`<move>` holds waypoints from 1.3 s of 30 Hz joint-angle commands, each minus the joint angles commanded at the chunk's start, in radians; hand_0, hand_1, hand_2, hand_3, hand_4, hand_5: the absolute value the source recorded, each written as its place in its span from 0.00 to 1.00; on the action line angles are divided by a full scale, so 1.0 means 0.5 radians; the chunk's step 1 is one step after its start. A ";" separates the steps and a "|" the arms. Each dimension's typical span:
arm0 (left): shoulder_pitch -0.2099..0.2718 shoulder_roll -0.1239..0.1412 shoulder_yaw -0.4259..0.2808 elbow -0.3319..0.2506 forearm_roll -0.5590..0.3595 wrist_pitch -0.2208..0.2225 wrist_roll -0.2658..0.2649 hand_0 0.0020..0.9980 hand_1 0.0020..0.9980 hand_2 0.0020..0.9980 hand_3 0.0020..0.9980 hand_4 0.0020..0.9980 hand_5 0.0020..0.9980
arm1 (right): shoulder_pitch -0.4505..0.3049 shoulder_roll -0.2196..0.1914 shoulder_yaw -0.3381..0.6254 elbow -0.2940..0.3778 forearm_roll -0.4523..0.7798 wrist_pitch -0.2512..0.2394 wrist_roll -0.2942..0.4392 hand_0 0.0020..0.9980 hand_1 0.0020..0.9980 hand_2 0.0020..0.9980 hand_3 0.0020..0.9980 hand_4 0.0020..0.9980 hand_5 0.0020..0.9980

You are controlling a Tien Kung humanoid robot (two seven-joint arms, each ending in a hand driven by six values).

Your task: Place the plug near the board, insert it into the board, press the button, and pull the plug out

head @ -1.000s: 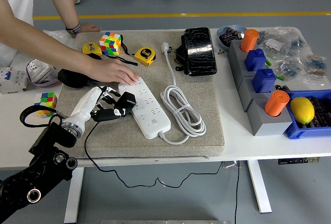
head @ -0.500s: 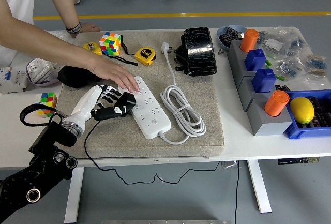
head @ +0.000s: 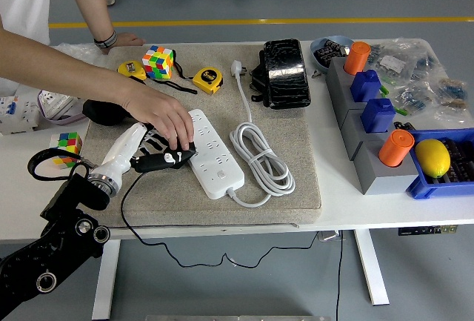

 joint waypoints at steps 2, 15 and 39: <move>0.004 0.002 0.001 -0.004 0.003 -0.001 0.002 0.25 0.43 0.48 0.52 1.00 0.48 | 0.000 0.001 0.001 0.000 0.000 0.000 0.000 0.49 0.54 0.53 0.51 0.82 0.34; 0.016 0.012 -0.025 -0.021 0.009 -0.002 0.006 0.24 0.39 0.46 0.51 1.00 0.48 | -0.001 0.002 0.007 0.000 -0.002 -0.002 0.002 0.49 0.54 0.53 0.51 0.81 0.34; 0.087 0.061 -0.033 -0.294 0.227 0.063 -0.060 0.33 0.49 0.52 0.60 0.96 0.30 | -0.006 0.003 0.024 0.000 -0.011 -0.002 0.005 0.49 0.54 0.53 0.51 0.81 0.34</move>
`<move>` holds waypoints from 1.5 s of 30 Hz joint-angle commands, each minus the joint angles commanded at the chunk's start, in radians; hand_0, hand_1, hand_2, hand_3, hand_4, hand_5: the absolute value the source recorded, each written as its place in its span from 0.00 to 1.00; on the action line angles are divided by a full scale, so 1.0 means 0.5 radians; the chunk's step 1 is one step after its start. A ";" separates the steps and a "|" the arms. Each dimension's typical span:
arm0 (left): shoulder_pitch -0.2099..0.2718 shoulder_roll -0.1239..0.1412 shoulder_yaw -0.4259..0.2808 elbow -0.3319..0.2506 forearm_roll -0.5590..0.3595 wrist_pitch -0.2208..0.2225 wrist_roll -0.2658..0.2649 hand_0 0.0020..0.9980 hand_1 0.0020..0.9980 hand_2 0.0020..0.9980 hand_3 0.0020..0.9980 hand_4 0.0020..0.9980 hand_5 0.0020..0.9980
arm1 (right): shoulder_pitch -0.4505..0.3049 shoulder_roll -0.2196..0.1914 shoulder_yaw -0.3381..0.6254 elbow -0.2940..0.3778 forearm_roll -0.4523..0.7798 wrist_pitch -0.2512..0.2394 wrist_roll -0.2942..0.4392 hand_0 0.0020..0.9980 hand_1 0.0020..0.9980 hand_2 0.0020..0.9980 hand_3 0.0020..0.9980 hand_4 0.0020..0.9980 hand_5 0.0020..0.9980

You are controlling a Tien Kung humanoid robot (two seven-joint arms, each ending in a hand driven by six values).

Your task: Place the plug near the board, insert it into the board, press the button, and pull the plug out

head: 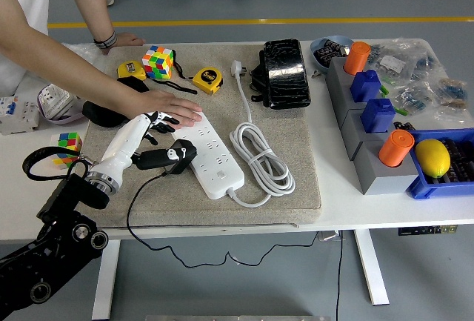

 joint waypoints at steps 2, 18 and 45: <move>0.029 0.031 -0.004 -0.087 0.082 0.002 0.014 0.33 0.49 0.52 0.60 0.96 0.30 | -0.003 0.000 0.008 0.001 -0.006 -0.001 0.001 0.49 0.54 0.53 0.51 0.81 0.34; 0.102 0.119 0.035 -0.131 0.144 -0.028 0.036 0.44 0.62 0.63 0.61 0.70 0.00 | -0.008 -0.003 0.098 0.017 -0.097 -0.002 0.015 0.49 0.54 0.53 0.51 0.81 0.34; 0.005 0.038 0.123 -0.015 0.087 -0.074 0.067 0.45 0.64 0.64 0.61 0.74 0.08 | -0.009 0.002 0.132 0.021 -0.119 -0.003 0.018 0.49 0.54 0.53 0.51 0.81 0.34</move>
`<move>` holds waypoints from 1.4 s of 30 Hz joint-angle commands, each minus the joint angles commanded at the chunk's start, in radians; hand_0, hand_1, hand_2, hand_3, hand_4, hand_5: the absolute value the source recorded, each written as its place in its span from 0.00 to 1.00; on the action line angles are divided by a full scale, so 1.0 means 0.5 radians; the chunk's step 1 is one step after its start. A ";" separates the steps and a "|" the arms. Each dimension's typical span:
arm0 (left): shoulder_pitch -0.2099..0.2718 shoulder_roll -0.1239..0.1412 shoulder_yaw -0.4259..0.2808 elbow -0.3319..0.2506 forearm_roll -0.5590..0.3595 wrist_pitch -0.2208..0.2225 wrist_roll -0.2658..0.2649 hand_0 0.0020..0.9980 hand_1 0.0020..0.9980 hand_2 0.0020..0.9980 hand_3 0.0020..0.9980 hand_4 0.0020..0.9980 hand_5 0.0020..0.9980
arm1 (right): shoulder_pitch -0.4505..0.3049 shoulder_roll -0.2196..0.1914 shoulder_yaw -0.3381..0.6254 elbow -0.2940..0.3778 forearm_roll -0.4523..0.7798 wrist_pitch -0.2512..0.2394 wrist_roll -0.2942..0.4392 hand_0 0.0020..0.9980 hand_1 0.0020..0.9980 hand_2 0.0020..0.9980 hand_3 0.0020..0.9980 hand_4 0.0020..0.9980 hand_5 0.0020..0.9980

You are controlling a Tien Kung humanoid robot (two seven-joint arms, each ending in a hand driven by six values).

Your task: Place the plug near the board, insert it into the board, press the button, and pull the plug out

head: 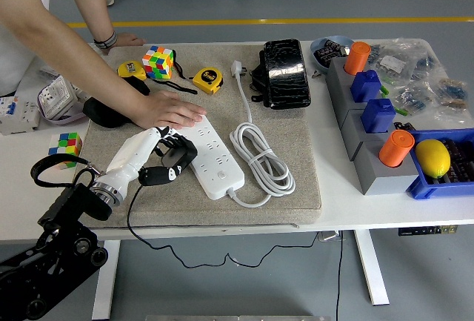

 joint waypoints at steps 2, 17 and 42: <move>-0.008 -0.007 0.003 0.006 -0.007 0.000 -0.001 0.45 0.64 0.64 0.61 0.74 0.08 | 0.000 0.000 -0.001 0.000 -0.001 0.000 0.000 0.49 0.54 0.53 0.51 0.81 0.34; -0.103 -0.077 0.056 0.080 -0.037 0.007 -0.017 0.44 0.64 0.64 0.61 0.75 0.09 | 0.003 0.003 0.028 0.008 -0.032 0.001 -0.001 0.49 0.54 0.53 0.51 0.81 0.34; -0.131 -0.093 0.031 0.012 -0.072 0.029 -0.052 0.41 0.61 0.62 0.61 0.78 0.11 | 0.002 0.001 0.050 0.013 -0.051 0.000 0.000 0.49 0.54 0.53 0.51 0.81 0.34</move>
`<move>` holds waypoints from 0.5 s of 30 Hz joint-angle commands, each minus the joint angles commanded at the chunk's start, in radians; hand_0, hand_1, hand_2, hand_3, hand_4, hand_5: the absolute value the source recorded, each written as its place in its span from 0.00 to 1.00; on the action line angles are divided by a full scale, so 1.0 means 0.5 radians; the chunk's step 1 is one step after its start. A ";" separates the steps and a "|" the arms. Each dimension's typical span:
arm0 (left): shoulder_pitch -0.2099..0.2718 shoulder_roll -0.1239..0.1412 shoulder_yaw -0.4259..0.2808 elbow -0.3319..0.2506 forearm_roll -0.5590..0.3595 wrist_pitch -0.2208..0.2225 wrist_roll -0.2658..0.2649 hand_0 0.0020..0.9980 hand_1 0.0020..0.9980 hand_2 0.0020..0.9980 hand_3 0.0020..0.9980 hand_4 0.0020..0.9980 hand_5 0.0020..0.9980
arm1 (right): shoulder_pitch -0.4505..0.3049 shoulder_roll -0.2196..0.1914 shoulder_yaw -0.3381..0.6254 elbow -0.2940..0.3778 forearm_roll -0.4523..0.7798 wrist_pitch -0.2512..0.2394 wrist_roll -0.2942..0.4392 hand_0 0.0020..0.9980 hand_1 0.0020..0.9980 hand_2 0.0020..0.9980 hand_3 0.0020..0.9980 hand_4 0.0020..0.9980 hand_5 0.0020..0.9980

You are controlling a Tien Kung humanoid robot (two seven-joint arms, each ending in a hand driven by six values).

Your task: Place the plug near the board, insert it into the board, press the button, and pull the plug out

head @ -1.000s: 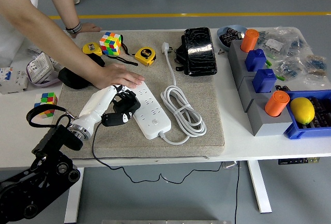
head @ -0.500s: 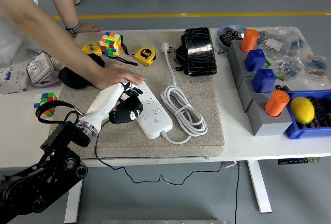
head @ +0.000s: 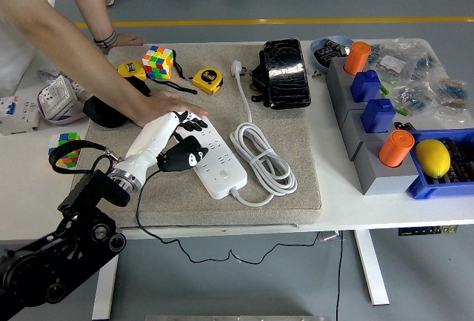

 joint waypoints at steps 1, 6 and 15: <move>0.012 0.015 -0.009 -0.032 -0.012 -0.010 0.005 0.41 0.61 0.62 0.61 0.78 0.11 | -0.001 0.000 0.002 0.000 -0.002 0.000 0.000 0.49 0.54 0.53 0.51 0.81 0.34; 0.082 0.097 -0.049 -0.230 -0.106 -0.094 0.035 0.30 0.48 0.55 0.61 0.78 0.11 | -0.006 -0.001 0.004 0.002 -0.006 0.001 -0.001 0.49 0.54 0.53 0.51 0.81 0.34; 0.139 0.190 -0.090 -0.506 -0.381 -0.470 0.166 0.18 0.19 0.26 0.65 0.73 0.14 | -0.016 -0.012 -0.014 0.000 -0.001 0.003 -0.004 0.49 0.54 0.53 0.51 0.81 0.34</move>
